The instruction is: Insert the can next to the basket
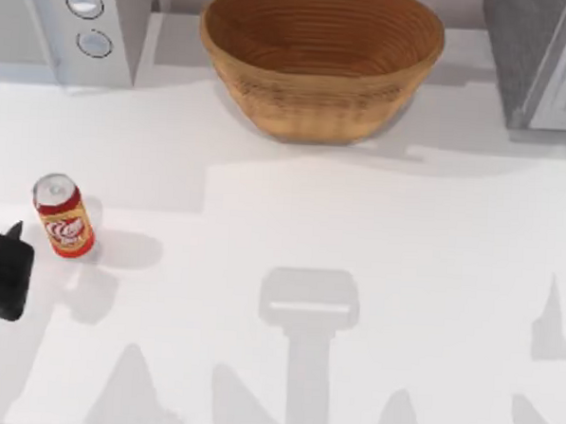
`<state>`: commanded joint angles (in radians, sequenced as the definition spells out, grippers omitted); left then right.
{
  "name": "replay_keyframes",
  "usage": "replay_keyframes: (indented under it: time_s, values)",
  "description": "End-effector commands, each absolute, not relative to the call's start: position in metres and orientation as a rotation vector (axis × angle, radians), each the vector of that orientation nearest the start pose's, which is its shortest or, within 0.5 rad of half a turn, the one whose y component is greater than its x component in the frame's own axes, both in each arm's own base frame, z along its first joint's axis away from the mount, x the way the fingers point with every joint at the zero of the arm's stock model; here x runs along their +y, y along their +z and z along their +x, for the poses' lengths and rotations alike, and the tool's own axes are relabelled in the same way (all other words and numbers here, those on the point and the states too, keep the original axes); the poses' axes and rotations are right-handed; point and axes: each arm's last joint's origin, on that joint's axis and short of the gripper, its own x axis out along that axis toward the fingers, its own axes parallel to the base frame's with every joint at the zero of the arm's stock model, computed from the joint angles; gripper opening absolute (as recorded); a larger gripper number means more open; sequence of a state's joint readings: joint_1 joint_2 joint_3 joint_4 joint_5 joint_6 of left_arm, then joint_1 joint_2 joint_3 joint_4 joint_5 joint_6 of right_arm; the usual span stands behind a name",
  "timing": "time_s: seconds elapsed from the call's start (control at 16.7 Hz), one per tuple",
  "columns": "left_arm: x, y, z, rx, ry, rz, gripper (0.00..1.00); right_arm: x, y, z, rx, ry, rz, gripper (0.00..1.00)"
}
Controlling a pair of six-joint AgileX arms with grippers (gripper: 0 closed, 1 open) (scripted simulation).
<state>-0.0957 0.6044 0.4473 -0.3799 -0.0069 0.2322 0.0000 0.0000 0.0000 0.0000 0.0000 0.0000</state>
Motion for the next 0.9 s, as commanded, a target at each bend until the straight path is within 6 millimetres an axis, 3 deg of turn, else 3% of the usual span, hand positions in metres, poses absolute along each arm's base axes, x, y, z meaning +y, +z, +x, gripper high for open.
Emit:
replay_keyframes:
  time_s: [0.36,0.66,0.9]
  values:
    - [-0.031,0.241,0.220,1.018,-0.345,0.454,1.00,-0.001,0.160,0.106,0.000,0.000,0.000,1.00]
    - [-0.044,0.234,0.295,1.331,-0.510,0.563,1.00,-0.001,0.160,0.106,0.000,0.000,0.000,1.00]
    - [-0.050,0.224,0.343,1.448,-0.595,0.609,1.00,-0.001,0.160,0.106,0.000,0.000,0.000,1.00]
